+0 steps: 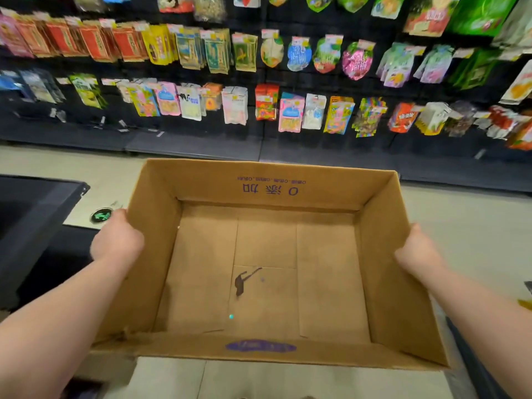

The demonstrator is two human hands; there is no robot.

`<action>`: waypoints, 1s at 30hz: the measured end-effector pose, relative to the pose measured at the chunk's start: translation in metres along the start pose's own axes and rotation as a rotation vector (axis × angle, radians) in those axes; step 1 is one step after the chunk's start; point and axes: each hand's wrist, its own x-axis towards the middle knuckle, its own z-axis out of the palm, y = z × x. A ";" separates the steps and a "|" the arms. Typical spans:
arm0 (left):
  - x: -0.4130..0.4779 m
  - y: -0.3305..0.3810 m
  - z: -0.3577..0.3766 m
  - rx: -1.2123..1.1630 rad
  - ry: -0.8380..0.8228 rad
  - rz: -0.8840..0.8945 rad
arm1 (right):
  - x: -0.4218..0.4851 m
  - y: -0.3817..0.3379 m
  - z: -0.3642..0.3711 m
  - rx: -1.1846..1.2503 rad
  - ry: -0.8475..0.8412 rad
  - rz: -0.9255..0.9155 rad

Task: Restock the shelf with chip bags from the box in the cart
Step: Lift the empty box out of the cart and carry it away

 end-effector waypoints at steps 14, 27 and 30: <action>0.118 0.090 0.120 0.092 -0.158 -0.031 | 0.156 -0.049 0.064 -0.015 -0.129 0.047; 0.182 0.116 0.286 0.106 -0.349 -0.246 | 0.295 -0.062 0.193 -0.036 -0.324 0.165; 0.200 0.109 0.334 0.113 -0.365 -0.276 | 0.312 -0.060 0.237 -0.039 -0.343 0.224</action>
